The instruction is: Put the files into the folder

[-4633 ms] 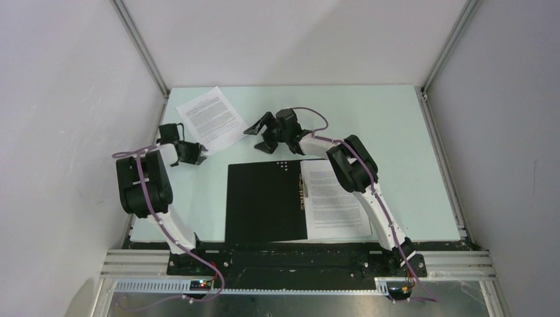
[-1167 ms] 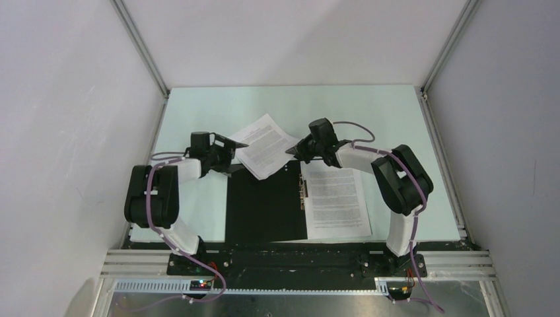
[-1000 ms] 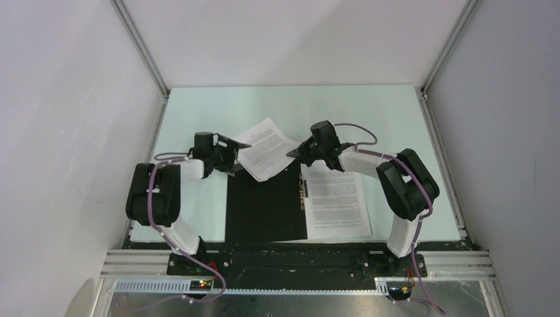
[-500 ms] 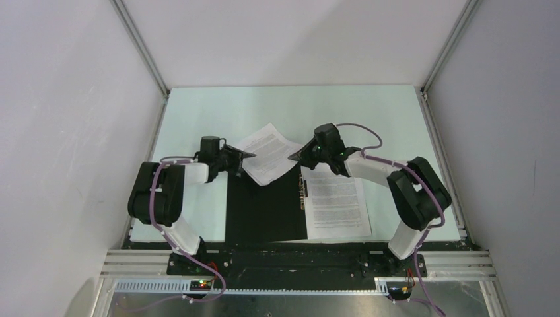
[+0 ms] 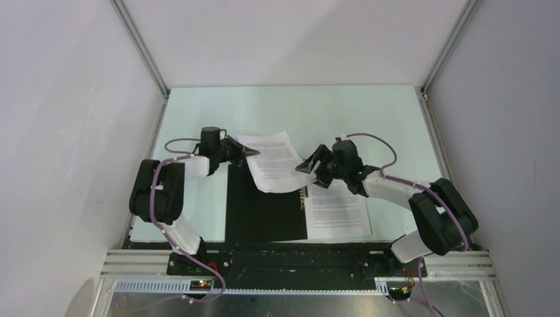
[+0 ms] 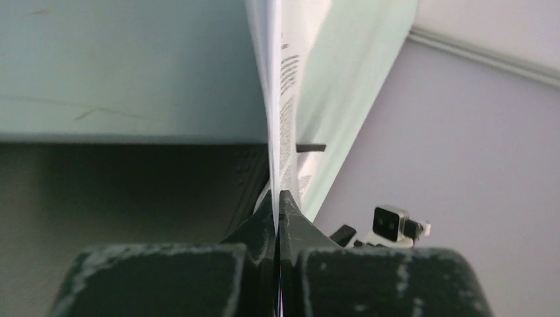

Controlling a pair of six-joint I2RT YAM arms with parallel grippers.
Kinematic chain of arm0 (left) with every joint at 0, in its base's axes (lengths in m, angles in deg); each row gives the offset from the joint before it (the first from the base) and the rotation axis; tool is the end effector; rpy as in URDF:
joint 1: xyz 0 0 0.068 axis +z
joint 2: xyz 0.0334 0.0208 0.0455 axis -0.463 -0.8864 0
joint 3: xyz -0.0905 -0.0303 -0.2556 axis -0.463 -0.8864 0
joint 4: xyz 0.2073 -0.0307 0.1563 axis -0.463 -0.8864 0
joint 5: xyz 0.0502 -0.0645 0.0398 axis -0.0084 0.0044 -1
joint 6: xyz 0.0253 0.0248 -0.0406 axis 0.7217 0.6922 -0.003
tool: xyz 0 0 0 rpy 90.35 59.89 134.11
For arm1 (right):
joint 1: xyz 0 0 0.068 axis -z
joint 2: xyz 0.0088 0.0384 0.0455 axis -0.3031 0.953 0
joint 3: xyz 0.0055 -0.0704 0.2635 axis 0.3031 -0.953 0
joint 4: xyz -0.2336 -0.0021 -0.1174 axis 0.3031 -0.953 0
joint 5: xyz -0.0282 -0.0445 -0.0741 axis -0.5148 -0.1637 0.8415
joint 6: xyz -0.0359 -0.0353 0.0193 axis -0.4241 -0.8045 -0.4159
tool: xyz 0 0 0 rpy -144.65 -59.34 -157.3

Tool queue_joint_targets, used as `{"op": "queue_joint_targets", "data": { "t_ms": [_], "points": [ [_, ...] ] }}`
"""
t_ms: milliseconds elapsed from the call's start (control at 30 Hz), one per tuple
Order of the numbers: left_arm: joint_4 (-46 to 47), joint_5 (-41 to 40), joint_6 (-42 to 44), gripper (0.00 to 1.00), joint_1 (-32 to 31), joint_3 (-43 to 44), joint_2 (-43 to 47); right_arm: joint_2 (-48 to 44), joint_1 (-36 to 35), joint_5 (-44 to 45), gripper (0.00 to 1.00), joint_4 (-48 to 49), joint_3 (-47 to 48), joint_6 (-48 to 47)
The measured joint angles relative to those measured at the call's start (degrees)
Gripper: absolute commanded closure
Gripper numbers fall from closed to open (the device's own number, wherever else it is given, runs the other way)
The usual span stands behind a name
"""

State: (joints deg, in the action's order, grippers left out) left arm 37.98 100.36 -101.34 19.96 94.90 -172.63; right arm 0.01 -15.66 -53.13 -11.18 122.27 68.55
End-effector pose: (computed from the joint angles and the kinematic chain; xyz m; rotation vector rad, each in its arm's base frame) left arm 0.3226 -0.0605 0.1473 -1.0729 2.2763 -1.2359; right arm 0.2546 0.1772 0.1867 0.5338 2.4035 1.1336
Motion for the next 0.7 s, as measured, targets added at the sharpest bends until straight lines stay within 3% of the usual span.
{"op": "queue_joint_targets", "data": {
  "t_ms": [267, 700],
  "points": [
    [-0.46, 13.35, 9.86, 1.0, -0.59, 5.79, 3.67, -8.7, 8.28, -11.65, 0.1, 7.23, -8.09, -8.0],
    [-0.57, 29.86, 15.23, 1.0, -8.44, 15.19, 24.94, -13.0, 14.69, -27.65, 0.01, 31.52, -12.79, -10.36]
  ]
}}
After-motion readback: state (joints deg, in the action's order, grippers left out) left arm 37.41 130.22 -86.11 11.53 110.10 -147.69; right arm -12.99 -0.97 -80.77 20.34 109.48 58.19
